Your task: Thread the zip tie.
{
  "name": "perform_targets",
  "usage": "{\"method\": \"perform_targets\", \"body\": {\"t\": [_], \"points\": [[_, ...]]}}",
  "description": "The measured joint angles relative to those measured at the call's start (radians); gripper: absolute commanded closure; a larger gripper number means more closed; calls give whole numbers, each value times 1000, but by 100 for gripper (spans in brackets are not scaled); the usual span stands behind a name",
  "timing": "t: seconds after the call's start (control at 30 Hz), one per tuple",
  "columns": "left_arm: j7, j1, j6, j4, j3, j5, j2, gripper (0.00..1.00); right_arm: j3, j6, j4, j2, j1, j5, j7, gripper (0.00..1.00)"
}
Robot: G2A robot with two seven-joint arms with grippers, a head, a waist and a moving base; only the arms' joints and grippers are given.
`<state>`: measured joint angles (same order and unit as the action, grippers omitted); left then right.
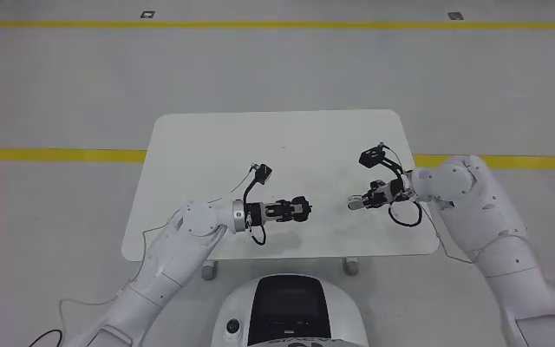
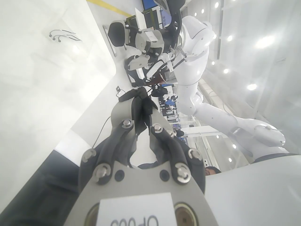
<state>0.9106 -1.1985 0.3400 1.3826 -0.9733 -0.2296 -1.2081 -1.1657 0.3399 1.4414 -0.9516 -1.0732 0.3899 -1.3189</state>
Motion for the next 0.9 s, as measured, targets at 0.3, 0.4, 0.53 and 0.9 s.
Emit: {"method": "perform_targets", "body": {"t": [0.3,0.4,0.53,0.9], "points": [[0,0,0,0,0,0,0,100,59,0,-11,1,30,71,7,0],[0,0,0,0,0,0,0,100,112,0,-67,-3,93,66,10,0],[0,0,0,0,0,0,0,100,198,0,-135,-7,171,56,5,0],[0,0,0,0,0,0,0,100,361,0,-261,-11,268,-26,-8,0]]}}
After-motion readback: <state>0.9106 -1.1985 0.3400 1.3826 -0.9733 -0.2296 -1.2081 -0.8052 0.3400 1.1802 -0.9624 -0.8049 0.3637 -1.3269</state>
